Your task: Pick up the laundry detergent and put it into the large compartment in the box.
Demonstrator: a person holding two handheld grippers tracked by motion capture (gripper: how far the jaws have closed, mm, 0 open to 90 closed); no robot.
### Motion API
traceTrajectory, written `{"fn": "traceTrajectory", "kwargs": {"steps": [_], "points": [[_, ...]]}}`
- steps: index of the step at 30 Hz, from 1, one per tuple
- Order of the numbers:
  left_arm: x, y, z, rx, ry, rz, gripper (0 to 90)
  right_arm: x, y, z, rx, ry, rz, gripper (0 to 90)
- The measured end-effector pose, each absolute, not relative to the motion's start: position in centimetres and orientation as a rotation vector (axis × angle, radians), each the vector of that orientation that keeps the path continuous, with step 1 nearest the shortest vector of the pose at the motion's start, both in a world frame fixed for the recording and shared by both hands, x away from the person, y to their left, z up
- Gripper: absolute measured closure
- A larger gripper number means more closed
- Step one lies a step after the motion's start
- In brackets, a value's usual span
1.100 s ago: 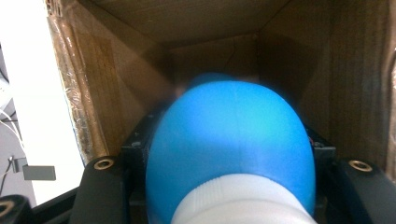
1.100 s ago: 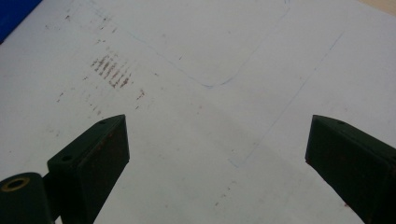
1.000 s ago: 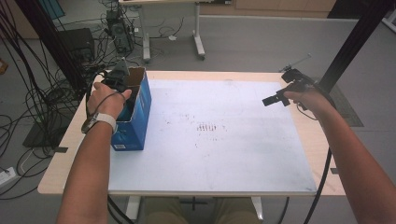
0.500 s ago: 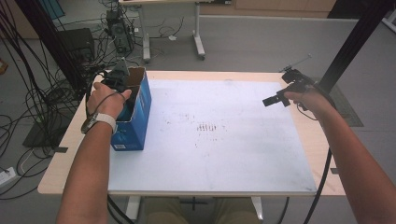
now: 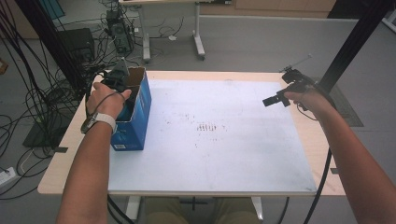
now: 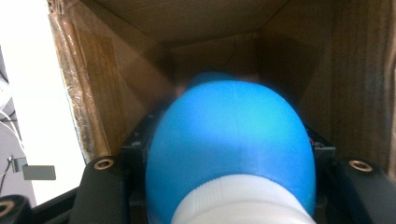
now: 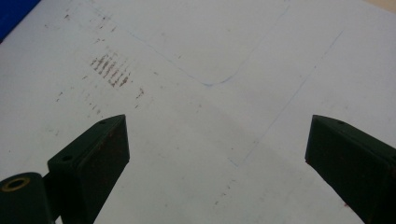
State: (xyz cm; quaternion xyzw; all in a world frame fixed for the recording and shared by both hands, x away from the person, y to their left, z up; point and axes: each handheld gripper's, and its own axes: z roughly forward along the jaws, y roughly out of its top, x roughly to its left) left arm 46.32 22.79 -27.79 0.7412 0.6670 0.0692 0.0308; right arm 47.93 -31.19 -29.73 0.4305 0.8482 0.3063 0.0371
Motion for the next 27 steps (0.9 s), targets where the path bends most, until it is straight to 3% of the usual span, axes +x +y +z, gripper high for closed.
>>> {"fn": "traceTrajectory", "kwargs": {"steps": [27], "points": [[46.33,22.73,-27.80,2.290,2.054,0.214,38.9,47.84,-31.26,-29.64,1.321,2.600,0.944,6.2]]}}
